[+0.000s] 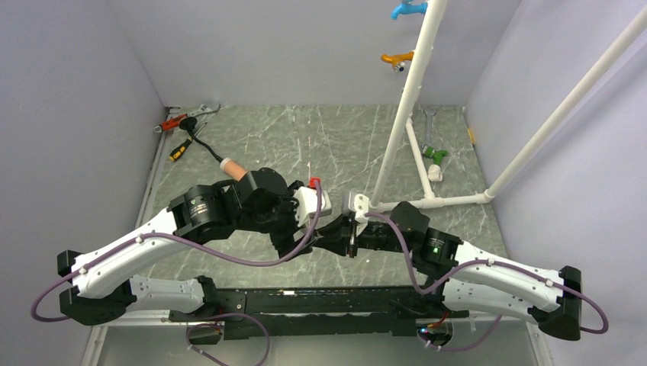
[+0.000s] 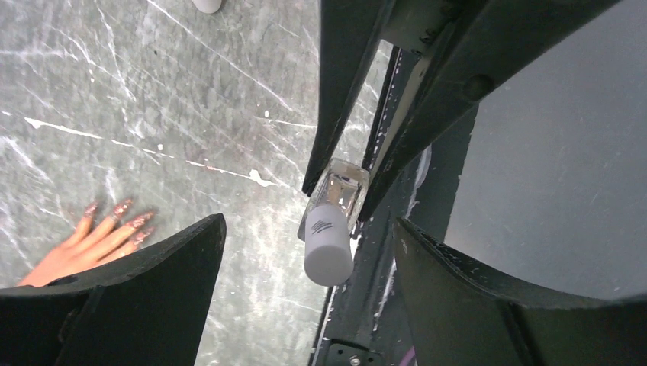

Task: Paint the nails
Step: Unscrew the nail polish bottle.

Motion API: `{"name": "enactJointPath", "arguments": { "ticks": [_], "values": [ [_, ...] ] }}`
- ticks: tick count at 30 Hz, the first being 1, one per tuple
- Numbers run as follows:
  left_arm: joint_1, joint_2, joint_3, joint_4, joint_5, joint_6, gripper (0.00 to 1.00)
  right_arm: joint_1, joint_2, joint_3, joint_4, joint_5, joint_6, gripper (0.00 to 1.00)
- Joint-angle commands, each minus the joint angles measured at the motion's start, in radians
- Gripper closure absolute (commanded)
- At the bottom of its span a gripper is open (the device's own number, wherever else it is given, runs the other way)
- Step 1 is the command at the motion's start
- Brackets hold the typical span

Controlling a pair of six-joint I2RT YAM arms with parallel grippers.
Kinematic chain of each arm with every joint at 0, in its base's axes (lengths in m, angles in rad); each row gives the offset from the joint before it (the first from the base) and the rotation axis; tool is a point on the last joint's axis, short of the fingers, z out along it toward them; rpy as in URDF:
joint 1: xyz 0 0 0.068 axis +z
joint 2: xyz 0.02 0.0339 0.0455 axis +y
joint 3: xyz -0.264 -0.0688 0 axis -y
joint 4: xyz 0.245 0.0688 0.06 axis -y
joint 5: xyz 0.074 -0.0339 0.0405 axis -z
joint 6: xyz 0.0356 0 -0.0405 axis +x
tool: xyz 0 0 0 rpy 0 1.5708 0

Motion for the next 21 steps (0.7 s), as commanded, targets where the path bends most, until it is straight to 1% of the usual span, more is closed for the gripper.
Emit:
{"name": "enactJointPath", "arguments": {
  "ticks": [1,6,12,21],
  "values": [
    [0.002,-0.007,0.029,-0.029,0.02,0.129,0.14,0.003,0.019,0.048,0.015,-0.019,-0.006,1.0],
    [0.002,-0.038,0.016,-0.002,0.064,0.216,0.15,0.002,0.038,0.045,0.03,-0.044,-0.008,1.0],
    [0.002,-0.075,-0.012,0.01,0.124,0.317,0.2,0.002,0.067,0.05,0.051,-0.109,0.0,1.0],
    [0.002,-0.098,-0.029,0.017,0.17,0.337,0.3,0.001,0.056,0.034,0.079,-0.135,0.007,1.0]
  ]
}}
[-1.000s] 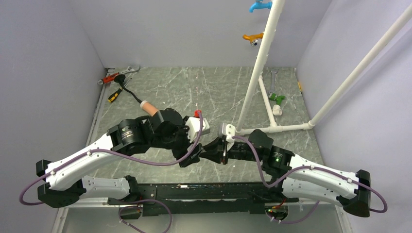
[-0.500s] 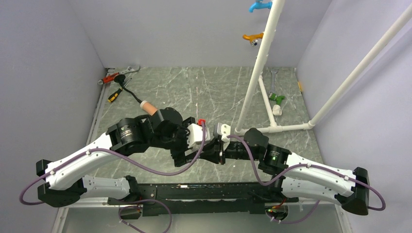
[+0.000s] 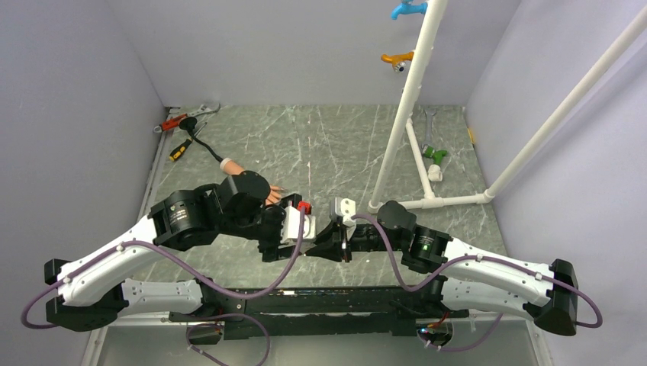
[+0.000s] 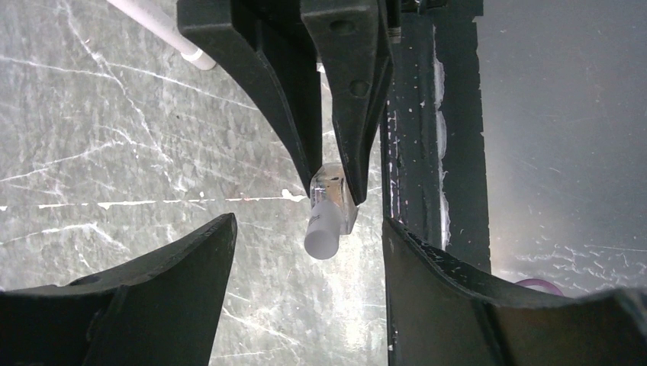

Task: Paint the nails
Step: Unscrew the nail polish bottle.

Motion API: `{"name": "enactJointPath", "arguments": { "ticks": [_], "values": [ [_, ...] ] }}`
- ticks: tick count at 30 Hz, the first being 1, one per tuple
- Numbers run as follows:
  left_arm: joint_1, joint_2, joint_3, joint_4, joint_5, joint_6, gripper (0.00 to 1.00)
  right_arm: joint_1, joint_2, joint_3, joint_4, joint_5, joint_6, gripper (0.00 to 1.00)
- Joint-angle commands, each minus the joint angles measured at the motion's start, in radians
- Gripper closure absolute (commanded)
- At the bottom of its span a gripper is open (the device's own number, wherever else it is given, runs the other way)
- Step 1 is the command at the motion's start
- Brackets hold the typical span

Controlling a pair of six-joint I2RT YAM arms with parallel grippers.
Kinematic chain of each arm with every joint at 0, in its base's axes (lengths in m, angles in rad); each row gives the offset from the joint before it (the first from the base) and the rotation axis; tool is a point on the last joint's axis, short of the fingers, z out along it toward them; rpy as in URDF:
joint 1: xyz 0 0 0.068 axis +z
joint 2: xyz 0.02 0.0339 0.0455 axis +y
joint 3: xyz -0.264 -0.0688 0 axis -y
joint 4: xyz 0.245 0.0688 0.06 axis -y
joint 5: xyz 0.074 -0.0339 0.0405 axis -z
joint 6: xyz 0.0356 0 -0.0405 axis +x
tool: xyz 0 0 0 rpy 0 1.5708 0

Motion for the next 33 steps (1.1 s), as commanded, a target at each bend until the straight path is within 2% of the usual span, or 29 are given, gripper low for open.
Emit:
{"name": "enactJointPath", "arguments": {
  "ticks": [1,8,12,16,22,26,31,33],
  "values": [
    [0.002,-0.021,-0.022,0.042,0.053,0.028,0.32,0.001,-0.022,0.032,0.085,-0.031,0.006,1.0],
    [0.002,-0.017,-0.047,0.069,0.065,0.018,0.43,0.001,-0.025,0.024,0.093,-0.038,0.009,1.0],
    [0.002,-0.009,-0.048,0.066,0.053,0.015,0.59,0.001,-0.03,0.017,0.1,-0.035,0.008,1.0],
    [0.002,0.006,-0.045,0.061,0.049,0.011,0.67,0.002,-0.029,0.014,0.1,-0.034,0.007,1.0],
    [0.001,0.012,-0.055,0.073,0.064,-0.003,0.89,0.002,-0.04,0.008,0.101,-0.028,0.005,1.0],
    [0.002,0.019,-0.056,0.084,0.087,-0.038,0.97,0.002,-0.045,0.004,0.095,-0.01,0.001,1.0],
    [0.002,0.033,-0.05,0.11,0.1,-0.139,1.0,0.003,-0.037,0.01,0.079,0.008,-0.005,1.0],
    [0.002,0.049,-0.025,0.098,0.061,-0.192,1.0,0.003,-0.038,0.007,0.083,0.016,-0.005,1.0]
  ]
}}
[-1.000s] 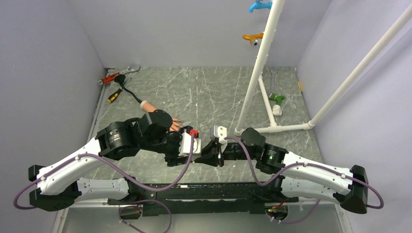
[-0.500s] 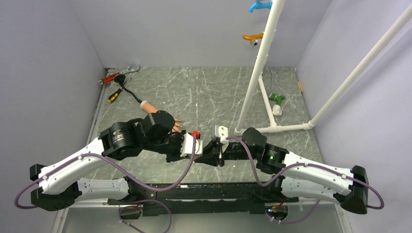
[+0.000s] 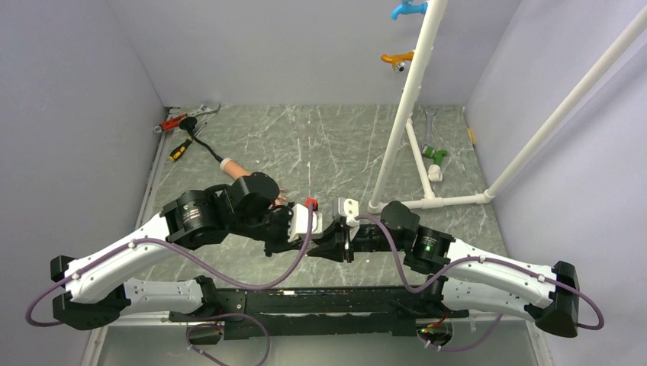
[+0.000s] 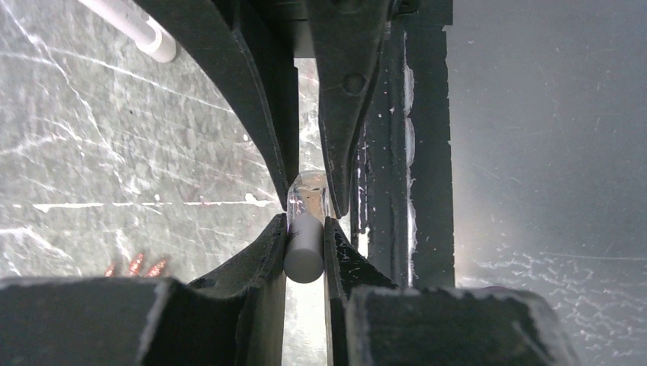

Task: Paint the nails
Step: Unscrew the nail polish bottle.

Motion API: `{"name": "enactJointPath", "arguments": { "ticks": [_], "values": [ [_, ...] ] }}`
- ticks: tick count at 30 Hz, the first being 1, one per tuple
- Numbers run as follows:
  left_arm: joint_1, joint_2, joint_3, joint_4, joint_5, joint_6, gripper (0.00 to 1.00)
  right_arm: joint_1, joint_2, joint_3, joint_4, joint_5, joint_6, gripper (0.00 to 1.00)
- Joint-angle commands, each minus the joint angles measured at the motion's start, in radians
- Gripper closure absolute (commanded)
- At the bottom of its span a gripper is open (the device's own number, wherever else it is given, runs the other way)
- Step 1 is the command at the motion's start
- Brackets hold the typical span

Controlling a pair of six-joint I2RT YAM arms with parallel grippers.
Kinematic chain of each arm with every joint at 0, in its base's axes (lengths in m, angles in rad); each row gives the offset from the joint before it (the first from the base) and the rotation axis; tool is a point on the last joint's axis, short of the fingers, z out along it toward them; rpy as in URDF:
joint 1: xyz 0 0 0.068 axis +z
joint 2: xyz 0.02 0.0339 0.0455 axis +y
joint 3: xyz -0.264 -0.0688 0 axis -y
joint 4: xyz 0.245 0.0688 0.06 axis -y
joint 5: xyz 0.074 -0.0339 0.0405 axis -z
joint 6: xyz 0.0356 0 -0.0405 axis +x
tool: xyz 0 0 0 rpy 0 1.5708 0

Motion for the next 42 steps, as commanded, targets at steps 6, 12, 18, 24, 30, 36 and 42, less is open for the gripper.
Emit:
{"name": "enactJointPath", "arguments": {
  "ticks": [6,12,18,24,30,36,42],
  "values": [
    [-0.001,0.089,0.109,-0.016,-0.111,-0.24,1.0,0.003,-0.033,0.006,0.068,0.074,-0.011,1.0],
    [-0.001,0.112,0.153,-0.052,-0.159,-0.325,1.0,0.002,-0.03,0.005,0.057,0.095,-0.015,1.0],
    [-0.001,0.127,0.187,-0.067,-0.192,-0.386,1.0,0.003,-0.033,0.002,0.062,0.092,-0.014,1.0],
    [-0.001,0.146,0.228,-0.097,-0.232,-0.417,1.0,0.003,-0.033,0.0,0.061,0.091,-0.014,1.0],
    [-0.001,0.157,0.262,-0.12,-0.247,-0.436,1.0,0.003,-0.032,-0.003,0.064,0.097,-0.016,1.0],
    [-0.001,0.172,0.301,-0.148,-0.24,-0.444,1.0,0.003,-0.029,-0.001,0.059,0.096,-0.017,1.0],
    [-0.001,0.171,0.323,-0.163,-0.255,-0.441,1.0,0.003,-0.04,-0.01,0.066,0.107,-0.016,1.0]
  ]
}}
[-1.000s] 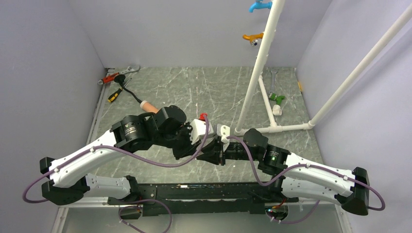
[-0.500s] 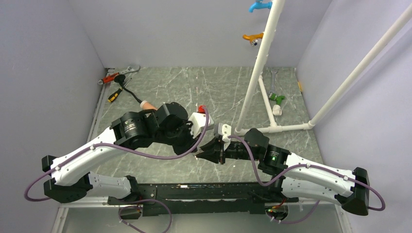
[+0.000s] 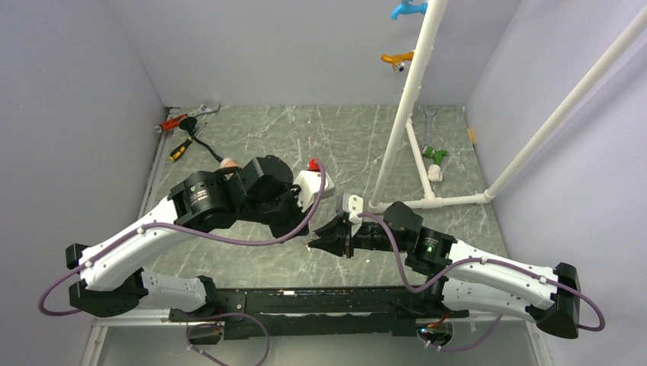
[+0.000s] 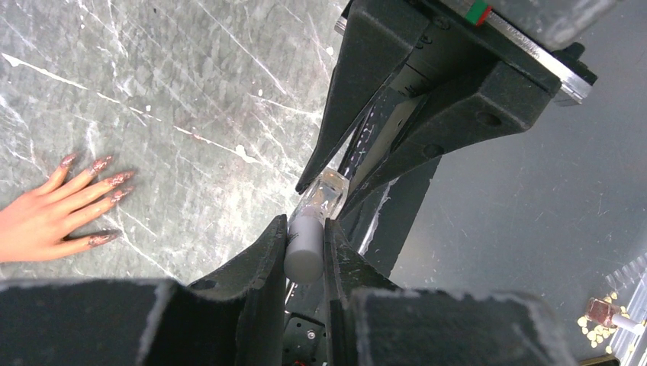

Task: Paint the nails
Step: Unscrew the nail polish bottle.

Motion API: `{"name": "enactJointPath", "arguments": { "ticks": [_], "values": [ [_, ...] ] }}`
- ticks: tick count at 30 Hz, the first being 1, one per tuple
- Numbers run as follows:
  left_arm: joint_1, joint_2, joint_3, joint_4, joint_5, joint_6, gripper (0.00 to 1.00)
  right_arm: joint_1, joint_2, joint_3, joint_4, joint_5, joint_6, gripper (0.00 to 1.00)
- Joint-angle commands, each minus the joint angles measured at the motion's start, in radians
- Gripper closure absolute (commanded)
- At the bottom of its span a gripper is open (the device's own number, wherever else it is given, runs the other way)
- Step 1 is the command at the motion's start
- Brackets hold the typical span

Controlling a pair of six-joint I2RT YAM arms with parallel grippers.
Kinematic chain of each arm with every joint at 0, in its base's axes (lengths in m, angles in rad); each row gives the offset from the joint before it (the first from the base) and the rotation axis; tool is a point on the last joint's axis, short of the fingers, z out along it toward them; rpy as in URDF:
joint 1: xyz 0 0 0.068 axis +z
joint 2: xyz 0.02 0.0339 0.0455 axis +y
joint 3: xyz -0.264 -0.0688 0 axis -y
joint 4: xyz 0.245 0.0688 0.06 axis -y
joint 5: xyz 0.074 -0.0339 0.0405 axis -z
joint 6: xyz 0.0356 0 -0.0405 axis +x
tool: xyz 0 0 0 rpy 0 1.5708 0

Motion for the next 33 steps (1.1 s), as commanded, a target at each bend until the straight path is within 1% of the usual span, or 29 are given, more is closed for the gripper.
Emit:
{"name": "enactJointPath", "arguments": {
  "ticks": [1,22,25,28,33],
  "values": [
    [-0.002,0.001,0.054,0.014,-0.033,-0.023,1.0,0.004,-0.02,0.005,0.051,-0.003,-0.006,1.0],
    [-0.002,-0.031,0.116,-0.055,-0.095,-0.001,1.0,0.005,-0.004,0.012,0.045,0.017,-0.005,1.0],
    [0.0,-0.051,0.082,-0.037,-0.148,-0.007,1.0,0.004,-0.009,0.01,0.044,0.021,-0.005,1.0],
    [0.015,-0.076,0.015,-0.003,-0.199,-0.016,1.0,0.005,-0.011,0.002,0.05,0.033,-0.008,1.0],
    [0.119,-0.133,-0.136,0.095,-0.156,-0.002,1.0,0.004,0.003,-0.004,0.058,0.05,-0.009,1.0]
  ]
}}
